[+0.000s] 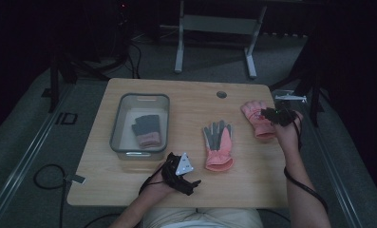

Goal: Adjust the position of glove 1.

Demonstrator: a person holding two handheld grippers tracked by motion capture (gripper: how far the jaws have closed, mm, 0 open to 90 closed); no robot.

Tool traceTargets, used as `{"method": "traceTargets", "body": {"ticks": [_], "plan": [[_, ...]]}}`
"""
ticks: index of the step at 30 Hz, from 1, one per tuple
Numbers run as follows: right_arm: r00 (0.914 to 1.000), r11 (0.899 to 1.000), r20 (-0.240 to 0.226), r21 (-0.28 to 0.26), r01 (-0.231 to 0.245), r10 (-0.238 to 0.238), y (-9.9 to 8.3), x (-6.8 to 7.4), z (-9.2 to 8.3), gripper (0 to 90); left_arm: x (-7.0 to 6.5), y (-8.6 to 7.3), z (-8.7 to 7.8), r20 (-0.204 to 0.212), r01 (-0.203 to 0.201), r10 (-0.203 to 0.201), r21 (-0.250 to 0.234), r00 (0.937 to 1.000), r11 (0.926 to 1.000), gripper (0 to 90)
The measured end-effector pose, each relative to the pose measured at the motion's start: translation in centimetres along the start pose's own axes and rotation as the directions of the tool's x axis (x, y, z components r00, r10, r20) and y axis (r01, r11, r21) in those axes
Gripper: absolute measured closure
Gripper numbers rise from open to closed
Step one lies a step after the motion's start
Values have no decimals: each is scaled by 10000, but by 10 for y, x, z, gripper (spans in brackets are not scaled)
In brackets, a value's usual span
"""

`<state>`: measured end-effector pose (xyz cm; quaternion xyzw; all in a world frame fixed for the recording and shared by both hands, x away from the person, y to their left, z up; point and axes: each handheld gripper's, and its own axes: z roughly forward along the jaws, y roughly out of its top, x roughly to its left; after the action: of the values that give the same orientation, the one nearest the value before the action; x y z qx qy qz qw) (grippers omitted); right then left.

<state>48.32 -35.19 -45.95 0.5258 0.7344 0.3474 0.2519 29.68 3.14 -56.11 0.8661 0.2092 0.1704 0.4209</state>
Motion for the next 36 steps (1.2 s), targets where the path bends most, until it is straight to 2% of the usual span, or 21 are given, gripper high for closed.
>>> {"method": "traceTargets", "body": {"ticks": [1,2,8,9,17,18,21,22,23,27,28,29,30,31,32,33,34,36], "plan": [[10000,10000,0,0,0,0,0,0,0,662,0,0,0,44,-70,70,8,10000,10000,20],[9999,9999,104,127,21,-22,2,-4,7,646,0,-1,0,-1,-158,158,12,9999,9999,20],[9998,9994,200,352,-30,22,8,-13,24,625,1,-1,-1,59,-41,41,-90,10000,10000,20],[9995,9990,315,457,20,-35,10,-15,31,597,1,-1,-2,50,-35,36,-82,10000,10000,20],[9982,9958,543,894,189,-239,6,-17,54,581,2,-3,-2,51,13,-12,-122,10000,9999,20],[9979,9936,584,1105,216,-282,4,-16,59,574,2,-3,-3,25,4,-4,-102,10000,9999,20],[9973,9916,667,1274,210,-297,0,-16,64,563,2,-3,-3,27,-17,18,-100,10000,9999,20],[9970,9869,732,1610,143,-264,-4,-17,70,558,2,-3,-3,33,-28,28,-83,10000,10000,20],[9969,9851,730,1709,177,-306,-6,-17,73,557,2,-3,-3,30,-38,38,-79,10000,10000,20],[9952,9787,757,2002,456,-618,-13,-15,81,552,2,-3,-3,52,1,-1,-96,10000,10000,20],[9921,9753,816,2071,765,-952,-15,-13,83,551,2,-3,-3,74,4,-3,-95,10000,10000,20],[9921,9753,816,2071,765,-952,-15,-13,83,551,2,-3,-3,74,4,-3,-95,10000,10000,20],[9880,9708,876,2153,1059,-1272,-15,-11,85,562,3,-3,-3,69,5,-4,-83,10000,10000,20],[9880,9708,876,2153,1059,-1272,-15,-11,85,562,3,-3,-4,51,-13,14,-70,10000,10000,20],[9873,9680,854,2247,1116,-1336,-15,-10,86,620,4,-4,-4,51,1,-1,-105,10000,9999,20],[9880,9673,861,2307,1052,-1280,-14,-9,86,676,4,-4,-4,42,41,-41,-117,10000,9999,20],[9880,9673,861,2307,1052,-1280,-14,-9,86,676,4,-4,-4,26,59,-58,-126,10000,9999,20],[9889,9661,975,2439,853,-1119,-11,-9,85,785,4,-4,-5,38,56,-55,-151,10000,9999,20]]}}
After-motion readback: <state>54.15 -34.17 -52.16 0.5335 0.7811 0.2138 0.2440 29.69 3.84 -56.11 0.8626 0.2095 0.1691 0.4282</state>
